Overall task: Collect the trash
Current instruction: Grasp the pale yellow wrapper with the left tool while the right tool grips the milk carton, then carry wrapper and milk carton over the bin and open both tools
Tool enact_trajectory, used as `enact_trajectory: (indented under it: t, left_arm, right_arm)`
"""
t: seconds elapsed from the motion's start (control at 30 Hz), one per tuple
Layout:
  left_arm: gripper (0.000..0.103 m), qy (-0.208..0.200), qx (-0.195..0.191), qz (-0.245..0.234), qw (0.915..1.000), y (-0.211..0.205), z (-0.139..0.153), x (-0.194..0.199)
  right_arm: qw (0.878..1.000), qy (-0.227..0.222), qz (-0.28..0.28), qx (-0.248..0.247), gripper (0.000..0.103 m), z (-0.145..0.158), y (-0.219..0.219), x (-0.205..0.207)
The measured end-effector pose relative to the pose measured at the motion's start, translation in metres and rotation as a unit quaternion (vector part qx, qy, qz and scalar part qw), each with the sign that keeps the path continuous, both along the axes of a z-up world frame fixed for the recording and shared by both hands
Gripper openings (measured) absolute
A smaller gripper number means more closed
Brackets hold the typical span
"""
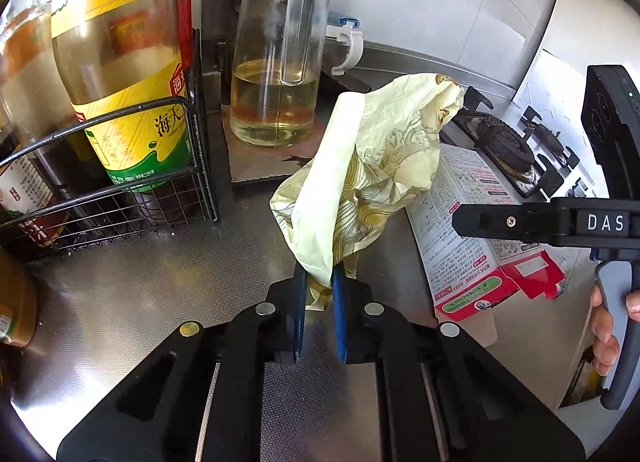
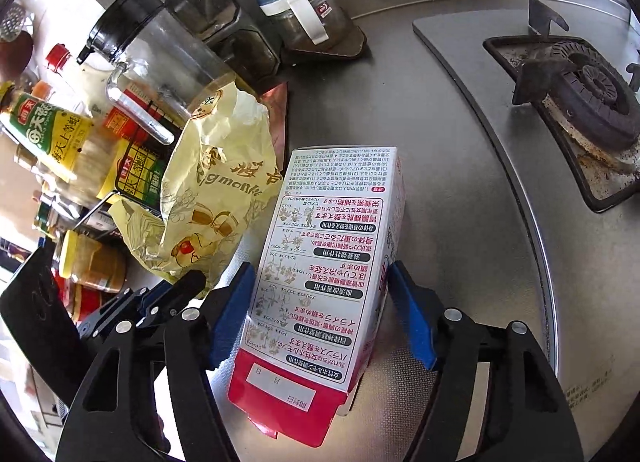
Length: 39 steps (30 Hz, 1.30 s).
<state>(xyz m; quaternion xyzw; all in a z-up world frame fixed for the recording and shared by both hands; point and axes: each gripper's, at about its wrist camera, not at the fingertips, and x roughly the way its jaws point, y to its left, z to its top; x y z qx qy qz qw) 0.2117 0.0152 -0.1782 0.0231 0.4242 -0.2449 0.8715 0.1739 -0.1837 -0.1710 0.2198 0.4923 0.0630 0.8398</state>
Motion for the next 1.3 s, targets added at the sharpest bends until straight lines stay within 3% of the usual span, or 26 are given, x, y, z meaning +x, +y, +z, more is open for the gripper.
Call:
enact_trajectory:
  t: [0.13,0.37,0.77,1.07,1.3]
  left_arm:
    - [0.009,-0.009,0.002,0.009,0.9999,0.001,0.008,-0.015]
    - [0.009,-0.028,0.000,0.032,0.9991,0.003,0.028,-0.059]
    - [0.009,-0.042,-0.013,0.067,0.9968,0.000,0.049,-0.201]
    - [0.009,-0.018,-0.024,0.080,0.9964,-0.005,0.031,-0.311]
    - [0.009,0.026,-0.021,0.090,0.9954,-0.004,-0.007,-0.357]
  right_arm:
    - [1.000,-0.013,0.012,0.003,0.062,0.007,0.000,-0.013]
    - [0.999,-0.034,0.032,0.015,0.061,0.020,-0.005,-0.049]
    - [0.997,-0.051,0.055,0.014,0.061,0.027,-0.024,-0.178]
    - [0.997,-0.035,0.068,0.023,0.061,0.000,-0.035,-0.274]
    - [0.996,-0.006,0.085,0.027,0.061,-0.042,-0.034,-0.314]
